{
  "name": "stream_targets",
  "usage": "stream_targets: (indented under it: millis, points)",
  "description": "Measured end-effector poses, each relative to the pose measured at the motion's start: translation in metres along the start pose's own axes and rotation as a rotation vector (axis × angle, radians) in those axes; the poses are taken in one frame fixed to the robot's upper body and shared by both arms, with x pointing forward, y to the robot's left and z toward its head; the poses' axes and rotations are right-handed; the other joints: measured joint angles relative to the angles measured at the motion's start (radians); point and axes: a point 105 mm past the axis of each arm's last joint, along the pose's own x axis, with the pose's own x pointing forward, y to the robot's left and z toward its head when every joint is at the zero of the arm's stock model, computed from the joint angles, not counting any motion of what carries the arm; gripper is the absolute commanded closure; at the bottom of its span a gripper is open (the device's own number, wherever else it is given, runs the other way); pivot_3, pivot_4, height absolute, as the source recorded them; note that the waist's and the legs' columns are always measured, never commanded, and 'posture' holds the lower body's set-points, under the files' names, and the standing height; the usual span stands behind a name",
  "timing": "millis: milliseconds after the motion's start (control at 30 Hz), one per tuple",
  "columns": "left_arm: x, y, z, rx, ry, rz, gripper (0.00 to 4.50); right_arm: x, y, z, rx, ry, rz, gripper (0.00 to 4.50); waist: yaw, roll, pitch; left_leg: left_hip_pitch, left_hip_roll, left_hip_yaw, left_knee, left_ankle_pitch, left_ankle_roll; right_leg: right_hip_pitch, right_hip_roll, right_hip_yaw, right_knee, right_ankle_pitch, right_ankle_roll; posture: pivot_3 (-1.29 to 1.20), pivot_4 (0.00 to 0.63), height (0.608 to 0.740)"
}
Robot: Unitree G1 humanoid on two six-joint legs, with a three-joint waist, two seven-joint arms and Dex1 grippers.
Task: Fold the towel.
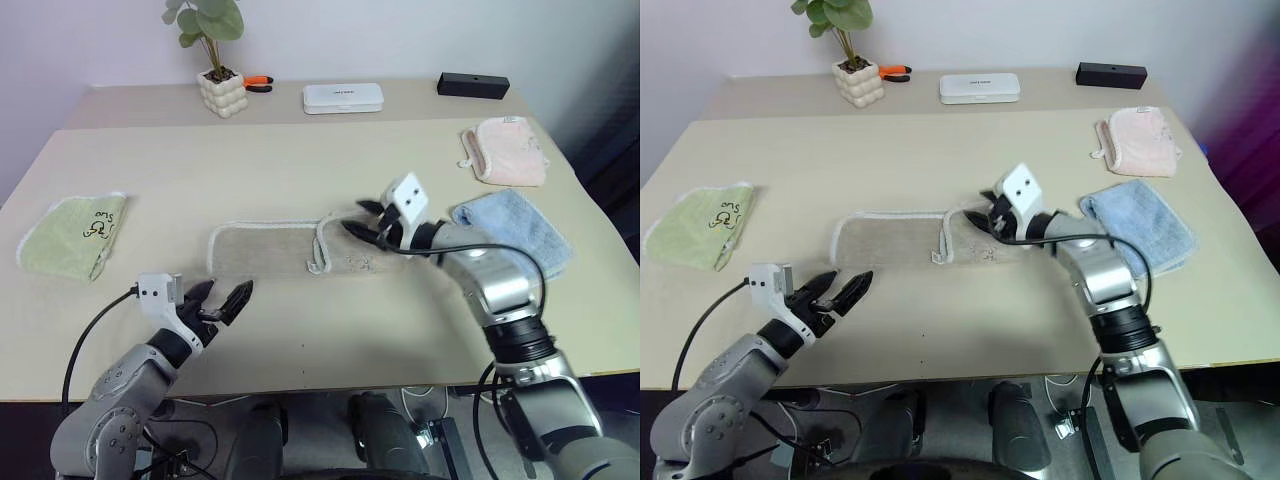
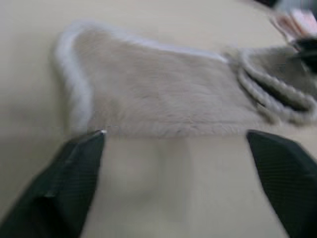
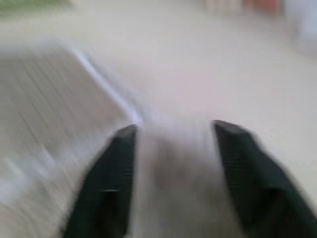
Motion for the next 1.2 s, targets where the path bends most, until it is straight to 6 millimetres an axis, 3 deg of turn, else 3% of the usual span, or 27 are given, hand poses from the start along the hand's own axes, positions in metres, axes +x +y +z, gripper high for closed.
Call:
stream_targets:
  millis: [33,100,367,467,700,900,1067,1133,1200]
  points:
    - [0.001,-0.001,0.000,-0.059,-0.003,0.013,0.00,-0.003,0.004,0.014,-0.045,-0.028,0.033,0.15,0.001,0.000,0.000,0.000,0.000,0.000,0.000,0.000,0.000,0.000,0.000,0.000,0.000,0.000,0.000,0.00,0.150,0.737]
    - [0.004,-0.001,0.002,-0.119,-0.001,0.037,0.00,-0.004,0.015,0.028,-0.084,-0.063,0.084,0.06,0.003,-0.001,-0.001,0.002,0.000,-0.001,0.000,0.000,0.000,0.002,0.000,-0.001,0.000,0.000,0.000,0.00,0.150,0.737]
    - [0.042,-0.003,0.021,-0.343,-0.024,0.094,0.00,-0.005,0.049,0.019,-0.069,-0.051,0.200,0.06,0.031,0.000,-0.002,0.003,-0.002,-0.001,0.002,0.001,-0.001,0.004,0.000,-0.001,0.000,0.000,-0.001,0.00,0.150,0.737]
    - [0.063,-0.003,0.028,-0.380,-0.011,0.099,0.87,-0.004,0.062,0.016,-0.068,-0.045,0.235,0.00,0.032,0.000,-0.002,0.003,-0.002,-0.001,0.002,0.001,-0.001,0.004,0.000,-0.001,0.000,0.000,-0.001,0.00,0.150,0.737]
    - [0.081,0.007,0.026,-0.446,0.004,0.149,4.42,-0.007,0.071,0.015,-0.080,-0.030,0.243,0.00,0.032,0.000,-0.002,0.001,-0.002,-0.001,0.000,0.001,-0.001,0.004,-0.001,-0.001,-0.004,0.000,0.000,0.00,0.150,0.737]
    - [0.077,0.016,0.049,-0.421,-0.118,0.145,4.47,-0.013,0.074,0.008,-0.067,0.008,0.235,0.00,0.026,-0.001,-0.001,0.000,-0.002,-0.001,0.000,0.001,-0.002,0.003,0.000,-0.001,-0.005,0.001,-0.001,0.00,0.150,0.737]
    - [0.046,0.033,0.113,-0.160,-0.289,0.143,4.47,-0.025,0.068,-0.011,-0.028,0.097,0.197,0.00,0.026,-0.002,-0.001,-0.001,-0.001,-0.001,-0.002,0.001,-0.002,0.001,0.000,-0.001,-0.006,0.001,-0.001,0.00,0.150,0.737]
    - [0.036,0.027,0.134,-0.034,-0.326,0.103,4.47,-0.032,0.066,-0.020,-0.015,0.127,0.182,0.00,0.029,-0.002,-0.001,-0.002,-0.001,0.000,-0.002,0.001,-0.002,0.002,0.000,-0.001,-0.009,0.000,-0.002,0.00,0.150,0.737]
    - [0.033,0.013,0.143,0.075,-0.324,0.031,4.47,-0.037,0.064,-0.024,-0.010,0.144,0.173,0.00,0.031,-0.002,-0.001,-0.002,-0.001,0.000,-0.001,0.001,-0.002,0.004,-0.001,-0.001,-0.012,0.000,-0.005,0.00,0.150,0.737]
